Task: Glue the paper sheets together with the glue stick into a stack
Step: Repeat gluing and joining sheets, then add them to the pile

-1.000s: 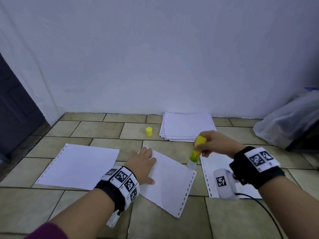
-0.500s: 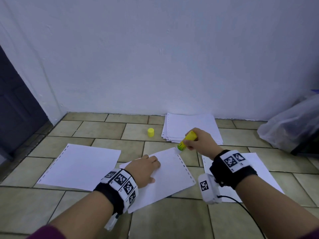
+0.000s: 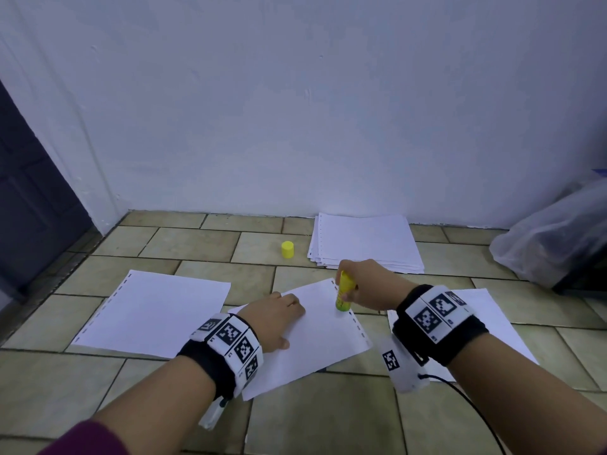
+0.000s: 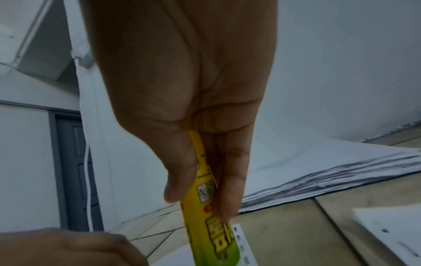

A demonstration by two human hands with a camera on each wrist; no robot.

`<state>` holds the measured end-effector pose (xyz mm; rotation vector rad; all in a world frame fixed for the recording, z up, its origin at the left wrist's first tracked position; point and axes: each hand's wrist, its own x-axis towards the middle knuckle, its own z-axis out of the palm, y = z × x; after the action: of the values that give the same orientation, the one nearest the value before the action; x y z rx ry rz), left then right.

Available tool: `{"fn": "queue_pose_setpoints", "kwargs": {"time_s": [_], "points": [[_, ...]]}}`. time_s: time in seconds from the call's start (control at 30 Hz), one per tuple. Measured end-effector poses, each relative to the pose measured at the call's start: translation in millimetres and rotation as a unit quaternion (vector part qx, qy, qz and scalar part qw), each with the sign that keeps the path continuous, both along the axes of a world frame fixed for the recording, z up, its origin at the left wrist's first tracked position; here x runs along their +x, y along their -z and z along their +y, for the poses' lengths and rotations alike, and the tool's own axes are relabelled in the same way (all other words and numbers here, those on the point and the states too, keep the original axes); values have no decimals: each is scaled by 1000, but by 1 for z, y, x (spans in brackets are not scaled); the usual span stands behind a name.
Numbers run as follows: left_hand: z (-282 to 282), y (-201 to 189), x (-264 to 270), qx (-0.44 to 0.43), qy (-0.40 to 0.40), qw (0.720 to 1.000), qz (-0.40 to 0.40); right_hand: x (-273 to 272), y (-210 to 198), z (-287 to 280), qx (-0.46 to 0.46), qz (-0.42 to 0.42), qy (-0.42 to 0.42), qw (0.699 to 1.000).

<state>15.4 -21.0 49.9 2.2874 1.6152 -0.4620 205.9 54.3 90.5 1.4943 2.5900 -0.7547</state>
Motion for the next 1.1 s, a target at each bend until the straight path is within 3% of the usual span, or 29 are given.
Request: {"fn": "queue_pose_setpoints", "kwargs": {"time_s": [0.27,0.4,0.5,0.63,0.83,1.1], "points": [[-1,-1,5,-13,-2,999,29,22,-9,-22,-47,-29,-51,997],[-5,-3,8,-4,-42,998,53,32,-12,-7,-82,86,43,992],[-8,-1,7,10,-46,998,43,34,-15,4,-91,214,135,963],[-9,5,6,-3,-52,999,0,25,-11,10,-65,275,171,944],[-3,5,3,13,-59,998,23,-3,6,16,-4,269,163,949],[-1,10,-5,-7,-68,998,-8,-52,20,22,45,211,72,974]]}}
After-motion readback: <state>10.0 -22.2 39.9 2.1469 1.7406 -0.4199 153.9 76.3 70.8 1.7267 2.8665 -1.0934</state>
